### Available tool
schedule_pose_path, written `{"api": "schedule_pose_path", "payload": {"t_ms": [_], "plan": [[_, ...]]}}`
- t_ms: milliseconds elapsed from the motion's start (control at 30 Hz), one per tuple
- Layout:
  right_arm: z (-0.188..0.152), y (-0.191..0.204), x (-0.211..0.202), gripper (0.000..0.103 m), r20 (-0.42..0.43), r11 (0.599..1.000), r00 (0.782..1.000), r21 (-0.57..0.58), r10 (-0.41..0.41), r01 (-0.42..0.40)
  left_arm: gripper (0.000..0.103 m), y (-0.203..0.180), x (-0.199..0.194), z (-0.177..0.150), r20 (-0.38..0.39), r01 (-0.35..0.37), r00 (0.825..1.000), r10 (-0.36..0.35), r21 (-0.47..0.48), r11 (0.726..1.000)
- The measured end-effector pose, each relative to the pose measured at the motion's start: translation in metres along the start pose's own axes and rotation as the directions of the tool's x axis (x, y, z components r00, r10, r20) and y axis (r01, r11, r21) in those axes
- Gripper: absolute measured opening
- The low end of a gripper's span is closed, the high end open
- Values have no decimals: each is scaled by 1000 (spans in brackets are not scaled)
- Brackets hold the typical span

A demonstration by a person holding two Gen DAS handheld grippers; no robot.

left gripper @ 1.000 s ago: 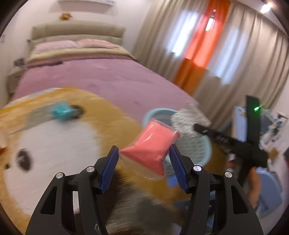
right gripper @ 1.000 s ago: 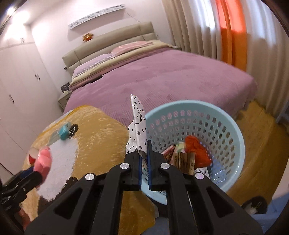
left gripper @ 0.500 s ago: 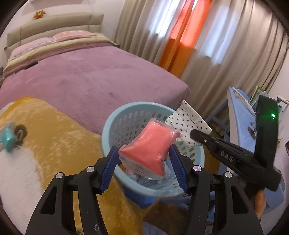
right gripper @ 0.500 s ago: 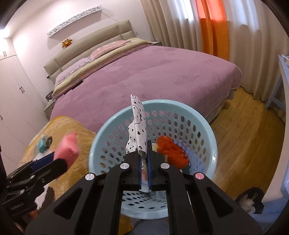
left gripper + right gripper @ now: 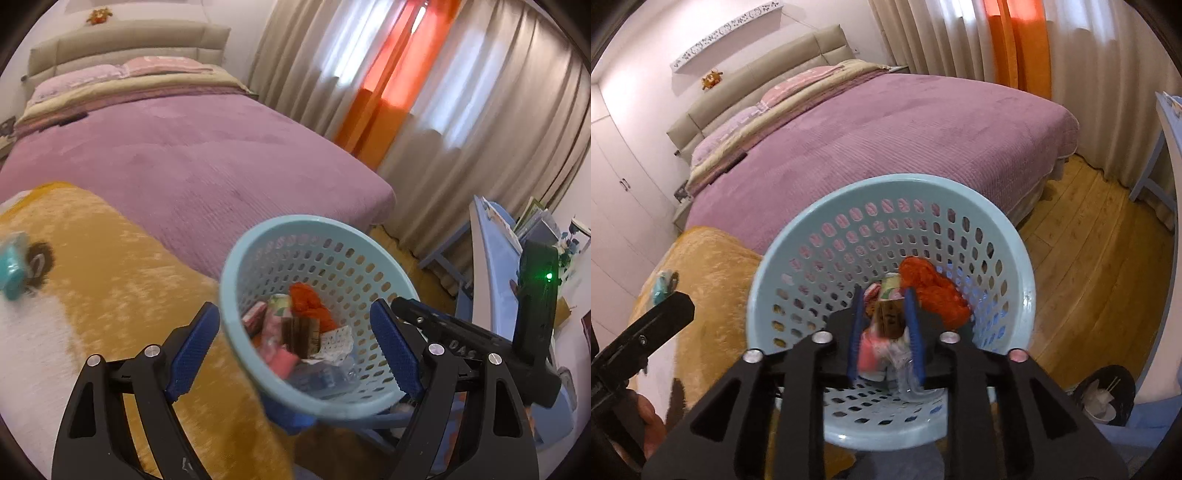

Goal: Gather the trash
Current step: 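Drop the pink sachet into the basket with the left tool while the right tool drops the dotted cloth, then grasp the red-white paper cup with the left tool while the right tool grasps the teal sachet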

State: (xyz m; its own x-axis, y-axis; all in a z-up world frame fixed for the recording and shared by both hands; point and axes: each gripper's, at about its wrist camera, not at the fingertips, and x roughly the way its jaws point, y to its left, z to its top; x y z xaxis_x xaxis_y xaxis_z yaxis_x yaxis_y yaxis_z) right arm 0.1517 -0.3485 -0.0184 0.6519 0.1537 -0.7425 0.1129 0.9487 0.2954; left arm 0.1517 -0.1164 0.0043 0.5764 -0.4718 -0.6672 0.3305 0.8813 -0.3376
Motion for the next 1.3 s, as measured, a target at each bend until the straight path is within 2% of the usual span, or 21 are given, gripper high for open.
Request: {"api": "schedule_pose_path", "payload": {"t_ms": [33, 100, 267, 400, 467, 633, 767, 867, 1000, 1133, 1300], "plan": [[-2, 4, -5, 44, 12, 1000, 1000, -8, 2, -2, 82, 2, -5, 0, 7, -4, 1000, 4, -1, 1000], [-6, 15, -18, 56, 47, 999, 999, -34, -2, 4, 84, 8, -17, -5, 20, -18, 1000, 18, -5, 1000], [-14, 53, -41, 56, 81, 994, 995, -102, 56, -48, 92, 27, -58, -18, 69, -33, 997, 37, -47, 998], [-23, 98, -53, 67, 101, 977, 989, -193, 110, -89, 96, 52, -93, -28, 109, -70, 991, 81, -103, 992], [-29, 125, -57, 68, 107, 962, 986, -256, 128, -97, 96, 65, -110, -33, 126, -110, 984, 124, -115, 987], [-46, 184, -59, 75, 145, 914, 978, -398, 147, -78, 96, 100, -151, -46, 173, -237, 949, 263, -159, 959], [-57, 220, -62, 79, 180, 880, 963, -465, 199, -95, 96, 138, -186, -54, 209, -332, 903, 375, -215, 918], [-61, 245, -57, 82, 175, 862, 961, -498, 214, -101, 96, 169, -207, -58, 214, -381, 872, 440, -268, 885], [-64, 276, -46, 82, 143, 830, 966, -548, 218, -106, 96, 210, -227, -62, 188, -397, 861, 472, -331, 856], [-63, 306, -26, 82, 111, 798, 967, -591, 230, -122, 96, 241, -238, -64, 159, -445, 836, 525, -363, 819], [-54, 328, 10, 82, 45, 794, 968, -582, 245, -174, 96, 283, -234, -61, 107, -483, 823, 558, -384, 787]]}}
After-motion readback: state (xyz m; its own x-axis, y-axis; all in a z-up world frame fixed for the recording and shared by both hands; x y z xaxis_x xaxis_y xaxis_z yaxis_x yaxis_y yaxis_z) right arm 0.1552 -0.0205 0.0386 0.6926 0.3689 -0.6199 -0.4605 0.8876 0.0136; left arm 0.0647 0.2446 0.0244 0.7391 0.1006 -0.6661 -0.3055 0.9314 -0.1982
